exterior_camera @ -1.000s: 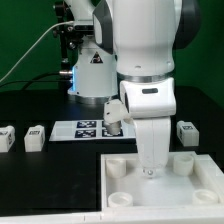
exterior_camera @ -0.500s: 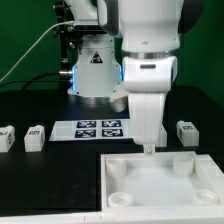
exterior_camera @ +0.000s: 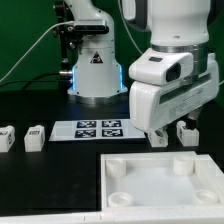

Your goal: Assemble one leg

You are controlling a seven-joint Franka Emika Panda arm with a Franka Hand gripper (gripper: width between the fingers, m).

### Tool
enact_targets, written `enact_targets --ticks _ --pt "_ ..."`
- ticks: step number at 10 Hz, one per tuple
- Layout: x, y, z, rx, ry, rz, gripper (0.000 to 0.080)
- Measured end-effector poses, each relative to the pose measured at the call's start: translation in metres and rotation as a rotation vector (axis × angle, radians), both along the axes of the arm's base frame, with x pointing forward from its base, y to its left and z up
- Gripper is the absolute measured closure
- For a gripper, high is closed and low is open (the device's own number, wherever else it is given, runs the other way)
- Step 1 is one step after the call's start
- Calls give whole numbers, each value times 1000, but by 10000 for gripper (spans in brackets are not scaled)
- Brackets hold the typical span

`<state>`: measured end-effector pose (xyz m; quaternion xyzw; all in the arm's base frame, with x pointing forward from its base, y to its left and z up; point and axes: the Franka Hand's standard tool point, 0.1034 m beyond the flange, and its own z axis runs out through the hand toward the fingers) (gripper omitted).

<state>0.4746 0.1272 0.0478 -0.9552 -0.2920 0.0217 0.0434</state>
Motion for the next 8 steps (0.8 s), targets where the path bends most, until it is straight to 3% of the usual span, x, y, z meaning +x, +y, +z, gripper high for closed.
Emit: enact_targets --ticks 4,6,8 --pt "-4 10 -1 -12 38 -419 150" --pt "-21 44 -7 -11 70 -606 150" --pt "-28 56 -15 -7 85 -637 150"
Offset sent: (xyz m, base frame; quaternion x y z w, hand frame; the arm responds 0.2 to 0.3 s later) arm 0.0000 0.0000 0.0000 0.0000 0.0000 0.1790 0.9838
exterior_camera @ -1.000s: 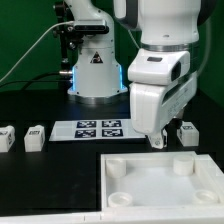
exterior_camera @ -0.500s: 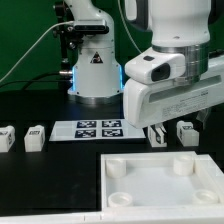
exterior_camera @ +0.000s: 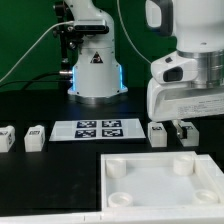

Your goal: Assemble one leg

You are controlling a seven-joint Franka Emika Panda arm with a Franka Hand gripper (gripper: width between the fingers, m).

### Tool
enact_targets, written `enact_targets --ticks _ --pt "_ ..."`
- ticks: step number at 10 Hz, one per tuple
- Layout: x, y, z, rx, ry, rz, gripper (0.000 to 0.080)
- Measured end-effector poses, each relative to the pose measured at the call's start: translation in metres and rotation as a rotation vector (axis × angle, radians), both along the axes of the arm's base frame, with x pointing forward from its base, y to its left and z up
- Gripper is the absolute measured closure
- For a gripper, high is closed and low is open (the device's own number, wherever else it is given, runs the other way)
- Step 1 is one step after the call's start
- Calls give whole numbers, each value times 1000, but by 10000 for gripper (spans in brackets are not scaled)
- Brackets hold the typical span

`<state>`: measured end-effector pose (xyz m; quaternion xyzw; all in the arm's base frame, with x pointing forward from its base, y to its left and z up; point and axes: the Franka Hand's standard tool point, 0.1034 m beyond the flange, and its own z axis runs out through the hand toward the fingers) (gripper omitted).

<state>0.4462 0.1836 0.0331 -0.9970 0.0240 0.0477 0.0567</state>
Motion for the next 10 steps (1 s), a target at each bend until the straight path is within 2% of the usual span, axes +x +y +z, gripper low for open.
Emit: enact_targets --ticks 3,4,6,9,10 --pt "-4 -5 0 -12 77 26 150" --pt "-11 -9 1 -12 207 34 150" --pt "-22 -3 8 -30 435 30 150" --pt "-27 -4 5 -32 710 60 150" --pt "-26 -4 2 -31 761 64 150"
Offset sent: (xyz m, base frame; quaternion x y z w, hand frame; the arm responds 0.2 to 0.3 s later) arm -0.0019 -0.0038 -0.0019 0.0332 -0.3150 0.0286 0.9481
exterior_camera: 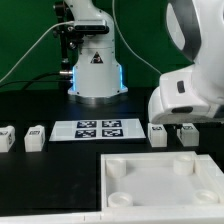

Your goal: Assemble one leg

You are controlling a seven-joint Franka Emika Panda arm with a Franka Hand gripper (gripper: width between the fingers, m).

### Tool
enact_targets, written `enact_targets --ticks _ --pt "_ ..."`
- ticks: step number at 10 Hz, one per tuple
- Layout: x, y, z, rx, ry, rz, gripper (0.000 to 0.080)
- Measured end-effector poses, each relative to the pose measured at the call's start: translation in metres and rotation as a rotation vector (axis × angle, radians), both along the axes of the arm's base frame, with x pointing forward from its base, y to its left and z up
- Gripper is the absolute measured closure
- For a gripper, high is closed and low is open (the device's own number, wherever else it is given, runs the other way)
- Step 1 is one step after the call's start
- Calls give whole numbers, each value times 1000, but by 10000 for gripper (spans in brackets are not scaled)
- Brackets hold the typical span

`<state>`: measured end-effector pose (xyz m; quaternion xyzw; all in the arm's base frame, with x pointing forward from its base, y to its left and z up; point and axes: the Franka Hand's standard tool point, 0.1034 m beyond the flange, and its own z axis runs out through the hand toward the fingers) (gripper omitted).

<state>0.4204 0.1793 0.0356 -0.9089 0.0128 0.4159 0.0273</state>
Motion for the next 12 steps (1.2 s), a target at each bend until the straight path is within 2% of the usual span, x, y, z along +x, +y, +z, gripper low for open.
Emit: enact_targets --ticks 3,5,8,12 --pt "-2 1 -5 0 24 3 150" --pt "-27 1 -20 -17 64 9 150" --pt "-37 0 -26 -21 85 14 150" --pt "-40 0 -29 -21 95 15 181"
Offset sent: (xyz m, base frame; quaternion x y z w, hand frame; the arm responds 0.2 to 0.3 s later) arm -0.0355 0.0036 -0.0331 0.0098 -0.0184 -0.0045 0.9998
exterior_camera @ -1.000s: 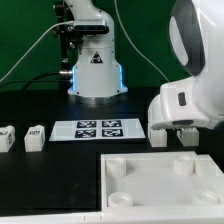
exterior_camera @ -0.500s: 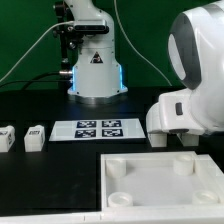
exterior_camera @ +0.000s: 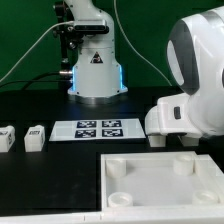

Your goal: Assemble one leg

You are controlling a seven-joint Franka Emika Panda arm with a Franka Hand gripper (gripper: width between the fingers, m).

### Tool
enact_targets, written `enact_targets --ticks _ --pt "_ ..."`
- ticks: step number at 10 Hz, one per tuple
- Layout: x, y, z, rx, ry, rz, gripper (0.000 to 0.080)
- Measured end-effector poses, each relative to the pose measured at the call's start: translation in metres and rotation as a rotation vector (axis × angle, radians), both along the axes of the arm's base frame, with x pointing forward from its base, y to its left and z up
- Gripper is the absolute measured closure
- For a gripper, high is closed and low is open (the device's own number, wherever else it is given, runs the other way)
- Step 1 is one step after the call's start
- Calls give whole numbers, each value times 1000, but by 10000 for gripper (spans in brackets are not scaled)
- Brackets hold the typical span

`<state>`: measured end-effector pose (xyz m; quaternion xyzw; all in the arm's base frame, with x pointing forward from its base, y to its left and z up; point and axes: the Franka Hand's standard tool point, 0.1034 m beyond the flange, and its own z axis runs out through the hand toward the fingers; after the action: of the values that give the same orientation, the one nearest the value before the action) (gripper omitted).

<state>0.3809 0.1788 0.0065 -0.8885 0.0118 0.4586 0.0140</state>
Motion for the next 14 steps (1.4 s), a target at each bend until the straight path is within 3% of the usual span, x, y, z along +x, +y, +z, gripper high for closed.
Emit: enact_targets --ticks 1,2,3,11,14 --pt "0 0 0 0 0 0 366" --pt "0 0 0 0 0 0 366" --pt "0 0 0 0 0 0 510" --pt "2 -1 1 2 -7 4 509" --pt "30 -12 40 31 -100 56 509"
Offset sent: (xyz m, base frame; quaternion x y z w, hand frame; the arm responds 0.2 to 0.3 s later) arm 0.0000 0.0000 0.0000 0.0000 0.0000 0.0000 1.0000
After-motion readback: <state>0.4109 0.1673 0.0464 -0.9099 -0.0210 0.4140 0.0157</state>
